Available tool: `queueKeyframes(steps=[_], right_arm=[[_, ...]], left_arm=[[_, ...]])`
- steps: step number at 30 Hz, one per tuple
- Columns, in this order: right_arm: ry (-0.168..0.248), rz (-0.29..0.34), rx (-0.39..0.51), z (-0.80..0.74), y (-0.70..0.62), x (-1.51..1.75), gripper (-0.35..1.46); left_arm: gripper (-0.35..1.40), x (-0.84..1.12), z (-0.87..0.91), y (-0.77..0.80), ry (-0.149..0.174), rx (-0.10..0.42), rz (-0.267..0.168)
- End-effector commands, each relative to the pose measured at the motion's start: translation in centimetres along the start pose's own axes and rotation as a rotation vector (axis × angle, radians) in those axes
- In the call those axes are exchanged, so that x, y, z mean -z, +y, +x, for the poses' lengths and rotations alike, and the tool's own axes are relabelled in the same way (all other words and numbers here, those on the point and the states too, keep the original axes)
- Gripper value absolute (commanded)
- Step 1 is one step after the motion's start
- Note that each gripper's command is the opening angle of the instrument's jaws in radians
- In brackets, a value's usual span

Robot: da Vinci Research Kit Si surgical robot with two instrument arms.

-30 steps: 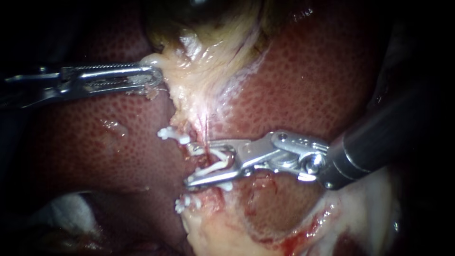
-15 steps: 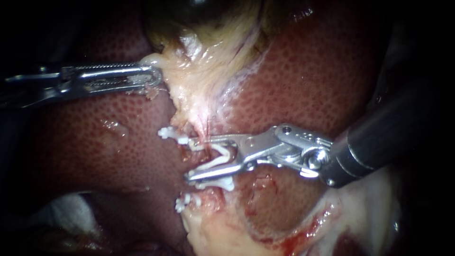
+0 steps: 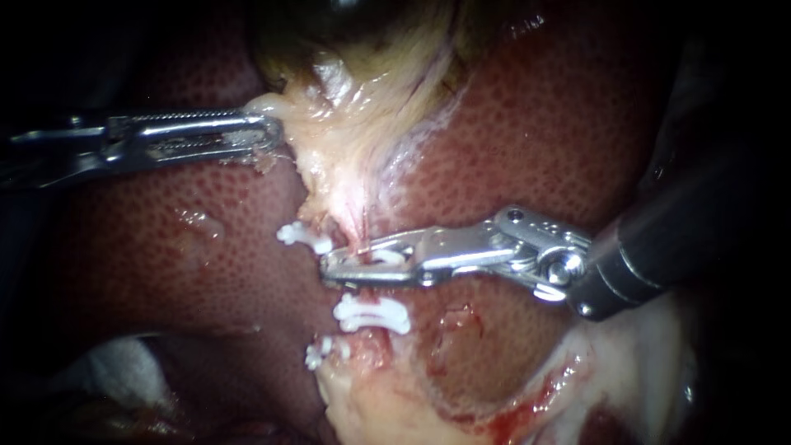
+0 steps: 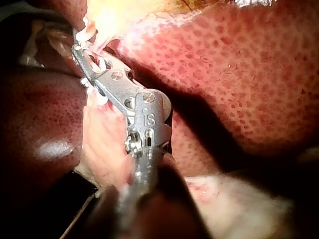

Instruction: Clipping third clip right tube

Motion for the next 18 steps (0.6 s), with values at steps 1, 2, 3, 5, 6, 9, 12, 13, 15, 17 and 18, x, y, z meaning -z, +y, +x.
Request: queueKeyframes(steps=[1, 2, 3, 5, 6, 9, 12, 13, 15, 17, 18], right_arm=[[-0.001, 0.003, -0.005, -0.01, 0.00, 0.01, -0.35], [-0.001, 0.003, -0.004, -0.02, 0.00, 0.01, -0.35], [-0.001, 0.003, -0.004, -0.02, 0.00, 0.01, -0.35], [-0.002, 0.003, -0.004, -0.03, 0.00, 0.01, -0.35], [-0.002, 0.003, -0.004, -0.03, 0.00, 0.02, -0.35], [-0.002, 0.003, -0.004, -0.03, 0.00, 0.02, -0.35], [-0.002, 0.004, -0.003, -0.04, 0.00, 0.03, -0.35], [-0.002, 0.004, -0.003, -0.04, -0.01, 0.03, -0.35], [-0.002, 0.004, -0.003, -0.04, -0.01, 0.03, -0.35], [-0.002, 0.004, -0.003, -0.04, -0.01, 0.03, -0.35], [-0.002, 0.004, -0.003, -0.04, -0.01, 0.03, -0.35]], left_arm=[[-0.35, 0.00, 0.00, 0.00, 0.000, 0.000, 0.000], [-0.35, 0.00, 0.00, 0.00, 0.000, 0.000, 0.000], [-0.35, 0.00, 0.00, 0.00, 0.000, 0.000, 0.000], [-0.35, 0.00, 0.00, -0.01, 0.000, 0.000, 0.000], [-0.35, 0.00, 0.00, -0.01, 0.000, 0.000, 0.000], [-0.35, 0.00, 0.00, -0.01, 0.000, 0.000, 0.000], [-0.35, -0.01, 0.00, -0.02, 0.000, 0.000, 0.000], [-0.35, -0.01, 0.00, -0.03, 0.000, 0.000, 0.000], [-0.35, -0.01, 0.00, -0.03, 0.000, 0.000, 0.000], [-0.35, -0.01, 0.00, -0.03, 0.000, 0.000, 0.000], [-0.35, -0.01, 0.00, -0.03, 0.000, 0.000, 0.000]])
